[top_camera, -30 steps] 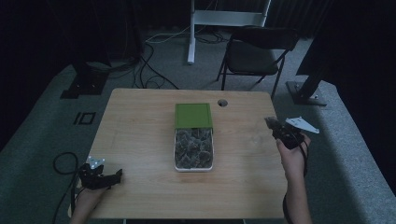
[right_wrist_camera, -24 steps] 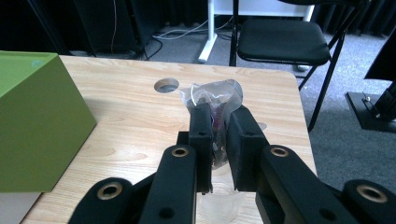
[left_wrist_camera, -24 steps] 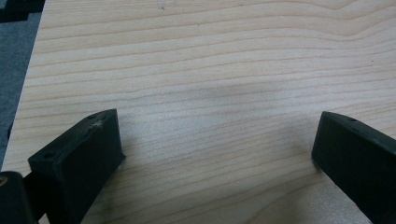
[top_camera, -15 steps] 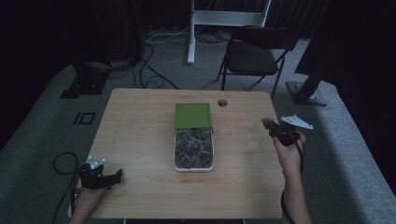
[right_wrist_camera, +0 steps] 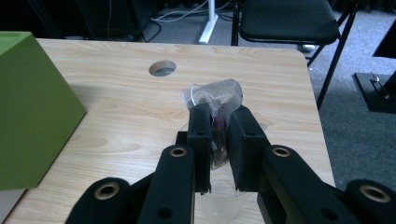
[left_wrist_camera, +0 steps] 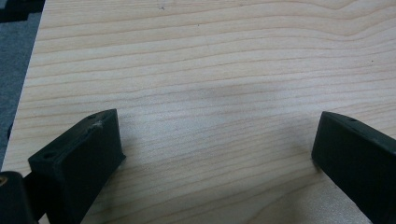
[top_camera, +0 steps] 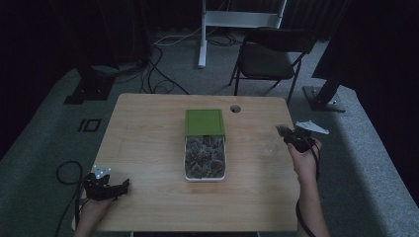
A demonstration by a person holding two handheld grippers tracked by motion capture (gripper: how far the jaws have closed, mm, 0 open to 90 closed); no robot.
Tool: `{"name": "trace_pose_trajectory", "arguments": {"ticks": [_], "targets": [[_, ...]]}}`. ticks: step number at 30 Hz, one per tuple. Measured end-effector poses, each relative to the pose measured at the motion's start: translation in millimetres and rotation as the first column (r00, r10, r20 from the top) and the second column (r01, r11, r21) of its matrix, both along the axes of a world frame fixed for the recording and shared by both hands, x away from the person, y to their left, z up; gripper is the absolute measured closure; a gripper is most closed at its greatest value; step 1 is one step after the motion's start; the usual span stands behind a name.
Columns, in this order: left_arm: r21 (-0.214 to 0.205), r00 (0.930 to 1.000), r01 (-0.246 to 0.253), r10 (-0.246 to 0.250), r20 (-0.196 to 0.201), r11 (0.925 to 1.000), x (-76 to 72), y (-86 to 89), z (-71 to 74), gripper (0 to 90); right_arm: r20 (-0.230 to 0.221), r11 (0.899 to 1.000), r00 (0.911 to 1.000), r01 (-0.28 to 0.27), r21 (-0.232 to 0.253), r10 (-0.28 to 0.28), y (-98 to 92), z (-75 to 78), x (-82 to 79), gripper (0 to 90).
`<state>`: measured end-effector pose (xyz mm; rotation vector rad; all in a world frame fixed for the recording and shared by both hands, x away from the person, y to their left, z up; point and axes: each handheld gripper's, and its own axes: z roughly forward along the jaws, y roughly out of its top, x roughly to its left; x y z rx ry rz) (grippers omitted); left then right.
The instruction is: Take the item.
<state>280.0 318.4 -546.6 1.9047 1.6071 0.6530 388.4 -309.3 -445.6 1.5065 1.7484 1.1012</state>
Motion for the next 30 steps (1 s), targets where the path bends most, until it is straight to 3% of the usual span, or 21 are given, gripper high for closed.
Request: {"name": "trace_pose_trajectory", "arguments": {"ticks": [14, 20, 28, 30], "targets": [[0.0, 1.0, 0.0, 0.0, 0.0, 1.0, 0.0, 0.0, 0.0, 2.2, -0.024, 1.0, 0.9997, 0.001, -0.007, -0.001, -1.8, 1.3, 2.7, 70.7], [0.0, 1.0, 0.0, 0.0, 0.0, 1.0, 0.0, 0.0, 0.0, 2.2, -0.019, 1.0, 0.9998, 0.009, 0.019, -0.009, -4.5, 1.0, 3.2, 64.1], [-0.001, 1.0, -0.001, 0.001, 0.001, 1.0, 0.0, -0.1, -0.1, 2.2, -0.009, 1.0, 0.9998, -0.018, 0.02, 0.019, -2.8, 6.5, -1.5, 62.3], [0.0, 1.0, 0.0, 0.0, 0.0, 1.0, 0.0, 0.0, 0.0, 2.2, -0.012, 1.0, 0.9995, -0.028, 0.001, 0.028, -1.8, 7.1, -2.2, 61.9]]}}
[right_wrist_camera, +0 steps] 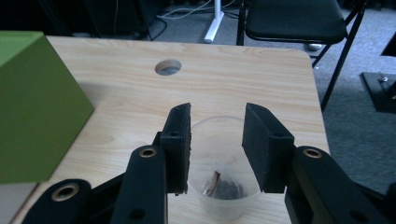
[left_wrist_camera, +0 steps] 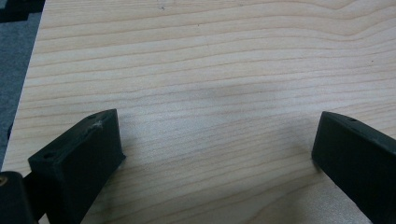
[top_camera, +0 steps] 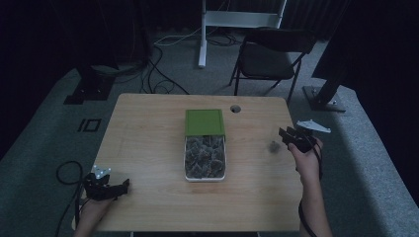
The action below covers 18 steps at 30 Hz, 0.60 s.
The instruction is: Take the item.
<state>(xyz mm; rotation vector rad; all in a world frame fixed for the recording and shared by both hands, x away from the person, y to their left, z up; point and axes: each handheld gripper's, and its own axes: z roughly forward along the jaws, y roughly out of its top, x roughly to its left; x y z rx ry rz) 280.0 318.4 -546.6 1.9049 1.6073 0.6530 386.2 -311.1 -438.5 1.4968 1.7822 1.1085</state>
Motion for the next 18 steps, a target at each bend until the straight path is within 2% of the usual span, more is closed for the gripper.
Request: {"name": "trace_pose_trajectory", "arguments": {"ticks": [7, 10, 18], "targets": [[0.0, 1.0, 0.0, 0.0, 0.0, 1.0, 0.0, 0.0, 0.0, 2.2, 0.019, 0.999, 0.9991, -0.038, 0.011, 0.037, 6.5, 3.3, -4.0, 58.6], [0.0, 1.0, 0.0, 0.0, 0.0, 1.0, 0.0, 0.0, 0.0, 2.2, 0.03, 0.997, 0.9968, -0.074, 0.008, 0.074, 12.7, 4.3, -7.2, 52.5], [0.0, 1.0, 0.0, 0.0, 0.0, 1.0, 0.0, 0.0, 0.0, 2.2, 0.045, 0.993, 0.992, -0.119, 0.017, 0.118, 19.3, 7.0, -15.3, 48.7]]}}
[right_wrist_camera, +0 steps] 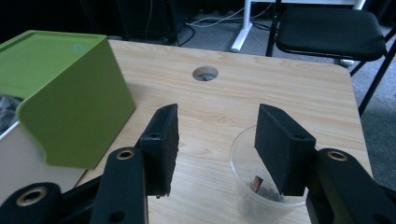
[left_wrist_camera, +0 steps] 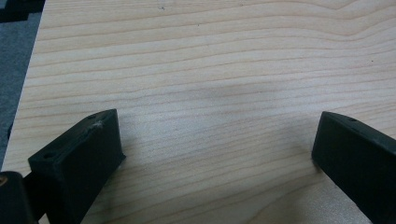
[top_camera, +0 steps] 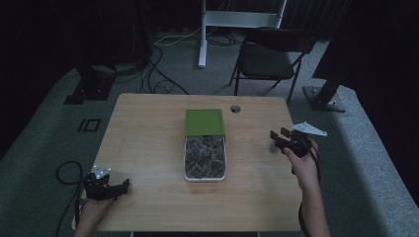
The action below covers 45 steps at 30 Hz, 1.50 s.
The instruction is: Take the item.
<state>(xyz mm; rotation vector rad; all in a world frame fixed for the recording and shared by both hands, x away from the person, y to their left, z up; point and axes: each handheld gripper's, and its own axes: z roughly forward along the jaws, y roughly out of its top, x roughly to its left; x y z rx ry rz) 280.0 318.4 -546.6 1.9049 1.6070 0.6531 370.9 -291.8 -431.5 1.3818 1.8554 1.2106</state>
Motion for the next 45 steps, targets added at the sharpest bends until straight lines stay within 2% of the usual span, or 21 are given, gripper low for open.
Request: {"name": "trace_pose_trajectory", "arguments": {"ticks": [6, 12, 16, 23, 32, 37, 42, 45], "targets": [[0.0, 1.0, 0.0, 0.0, 0.0, 1.0, 0.0, 0.0, 0.0, 2.2, 0.016, 0.999, 0.999, -0.041, -0.001, 0.041, 3.7, 1.9, -8.4, 45.6], [-0.002, 1.0, -0.001, 0.001, 0.001, 1.0, 0.0, -0.2, -0.1, 2.2, 0.024, 0.994, 0.9941, -0.106, -0.027, 0.106, 10.7, 4.7, -16.3, 41.6], [-0.002, 1.0, -0.001, 0.001, 0.002, 1.0, 0.0, -0.2, -0.1, 2.2, 0.042, 0.992, 0.9909, -0.128, -0.011, 0.128, 14.3, 6.9, -21.8, 38.3], [0.0, 1.0, 0.0, 0.0, 0.0, 1.0, 0.0, 0.0, 0.0, 2.2, 0.069, 0.979, 0.977, -0.203, 0.007, 0.202, 21.4, 4.8, -34.3, 33.5], [-0.002, 1.0, -0.001, 0.001, 0.001, 1.0, 0.0, -0.1, -0.1, 2.2, 0.067, 0.965, 0.9632, -0.262, 0.015, 0.26, 24.4, -5.9, -46.5, 32.9], [0.0, 1.0, 0.0, 0.0, 0.0, 1.0, 0.0, 0.0, 0.0, 2.2, 0.055, 0.959, 0.9573, -0.285, 0.012, 0.284, 25.0, -15.6, -51.4, 32.2], [0.002, 1.0, 0.002, -0.002, 0.0, 1.0, 0.0, 0.2, 0.0, 2.2, 0.035, 0.948, 0.9476, -0.318, 0.015, 0.318, 25.5, -29.3, -56.2, 30.6], [0.002, 1.0, 0.002, -0.002, 0.0, 1.0, 0.0, 0.2, 0.0, 2.2, 0.03, 0.946, 0.9461, -0.323, 0.021, 0.323, 25.1, -36.0, -58.6, 30.7]]}}
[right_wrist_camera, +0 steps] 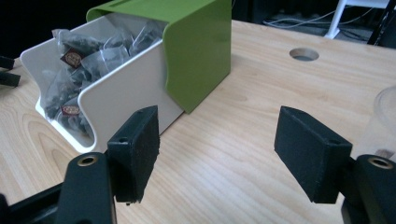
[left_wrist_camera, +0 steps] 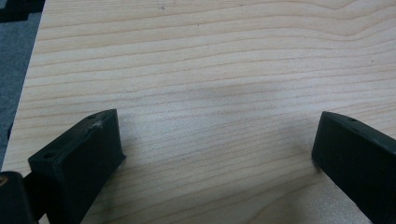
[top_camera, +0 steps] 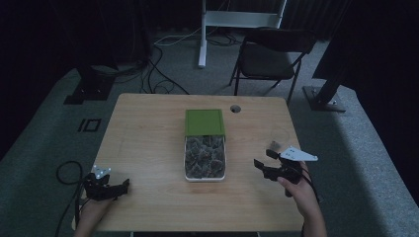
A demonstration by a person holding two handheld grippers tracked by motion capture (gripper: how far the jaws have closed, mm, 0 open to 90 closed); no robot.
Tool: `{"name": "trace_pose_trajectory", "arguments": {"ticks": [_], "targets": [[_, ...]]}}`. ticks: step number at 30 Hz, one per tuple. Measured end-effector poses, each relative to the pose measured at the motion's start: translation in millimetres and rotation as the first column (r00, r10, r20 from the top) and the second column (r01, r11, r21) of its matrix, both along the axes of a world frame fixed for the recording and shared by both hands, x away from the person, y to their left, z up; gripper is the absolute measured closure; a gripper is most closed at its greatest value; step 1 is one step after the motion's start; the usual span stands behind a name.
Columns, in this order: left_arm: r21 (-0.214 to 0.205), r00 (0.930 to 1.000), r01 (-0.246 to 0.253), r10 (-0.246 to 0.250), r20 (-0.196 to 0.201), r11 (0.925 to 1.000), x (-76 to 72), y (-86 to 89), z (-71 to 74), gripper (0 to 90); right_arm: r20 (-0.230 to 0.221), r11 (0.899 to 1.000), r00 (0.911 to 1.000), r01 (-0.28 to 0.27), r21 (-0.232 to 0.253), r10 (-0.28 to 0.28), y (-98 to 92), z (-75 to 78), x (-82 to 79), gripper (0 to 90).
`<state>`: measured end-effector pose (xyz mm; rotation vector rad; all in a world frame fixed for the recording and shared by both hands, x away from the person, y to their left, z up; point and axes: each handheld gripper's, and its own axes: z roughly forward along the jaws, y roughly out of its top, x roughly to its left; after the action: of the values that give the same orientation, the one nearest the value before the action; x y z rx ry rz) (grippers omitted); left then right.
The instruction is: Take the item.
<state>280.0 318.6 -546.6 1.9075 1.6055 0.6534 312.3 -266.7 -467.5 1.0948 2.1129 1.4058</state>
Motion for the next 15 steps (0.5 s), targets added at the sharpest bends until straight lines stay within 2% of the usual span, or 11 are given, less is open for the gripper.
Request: {"name": "trace_pose_trajectory", "arguments": {"ticks": [6, 9, 15], "targets": [[0.0, 1.0, 0.0, 0.0, 0.0, 1.0, 0.0, 0.0, 0.0, 2.2, -0.013, 0.999, 0.9986, -0.051, -0.012, 0.051, 2.5, -10.9, -7.0, 30.6], [0.0, 1.0, 0.0, 0.0, 0.0, 1.0, 0.0, 0.0, 0.0, 2.2, -0.019, 0.998, 0.998, -0.06, -0.017, 0.059, 2.3, -15.2, -8.3, 30.6], [0.0, 1.0, 0.0, 0.0, 0.0, 1.0, 0.0, 0.0, 0.0, 2.2, -0.047, 0.995, 0.995, -0.09, -0.039, 0.088, -0.1, -33.0, -11.8, 29.2]]}}
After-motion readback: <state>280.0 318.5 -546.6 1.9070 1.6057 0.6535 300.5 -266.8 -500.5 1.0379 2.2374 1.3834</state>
